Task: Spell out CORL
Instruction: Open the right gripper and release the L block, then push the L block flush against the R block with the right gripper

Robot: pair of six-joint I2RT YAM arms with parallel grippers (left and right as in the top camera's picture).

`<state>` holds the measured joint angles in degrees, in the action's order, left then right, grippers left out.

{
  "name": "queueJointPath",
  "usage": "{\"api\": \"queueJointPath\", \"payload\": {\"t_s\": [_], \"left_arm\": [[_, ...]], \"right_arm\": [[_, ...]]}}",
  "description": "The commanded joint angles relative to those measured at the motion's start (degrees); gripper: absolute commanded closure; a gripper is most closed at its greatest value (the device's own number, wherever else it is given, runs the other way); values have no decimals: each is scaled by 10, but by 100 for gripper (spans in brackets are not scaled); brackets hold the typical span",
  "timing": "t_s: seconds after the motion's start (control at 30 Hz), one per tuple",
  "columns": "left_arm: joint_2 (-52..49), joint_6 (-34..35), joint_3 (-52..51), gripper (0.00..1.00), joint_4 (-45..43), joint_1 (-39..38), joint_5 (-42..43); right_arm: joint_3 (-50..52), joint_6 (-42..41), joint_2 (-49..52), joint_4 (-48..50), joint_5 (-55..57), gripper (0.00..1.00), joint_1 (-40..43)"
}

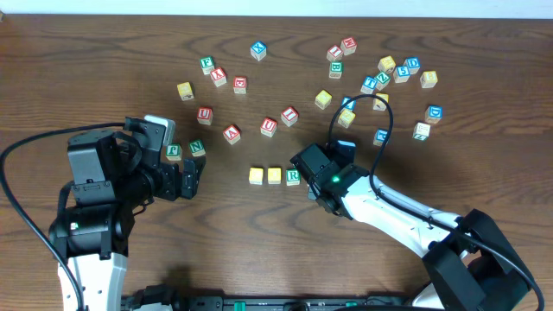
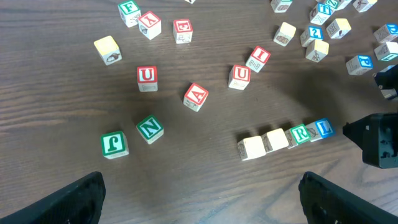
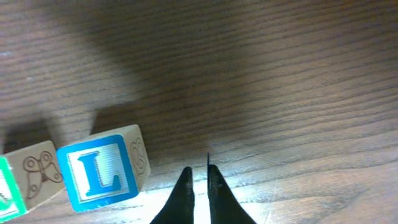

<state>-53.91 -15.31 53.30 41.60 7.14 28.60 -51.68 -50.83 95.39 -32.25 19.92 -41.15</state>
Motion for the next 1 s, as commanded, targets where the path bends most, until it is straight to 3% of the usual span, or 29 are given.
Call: {"api": "queueJointPath", "payload": {"t_s": [0.0, 0.97], "left_arm": [[0, -9, 14, 2, 0, 2, 7], [0, -9, 14, 2, 0, 2, 8]], "right_arm": [[2, -8, -5, 12, -2, 95, -6], [15, 23, 14, 65, -23, 98, -10]]}}
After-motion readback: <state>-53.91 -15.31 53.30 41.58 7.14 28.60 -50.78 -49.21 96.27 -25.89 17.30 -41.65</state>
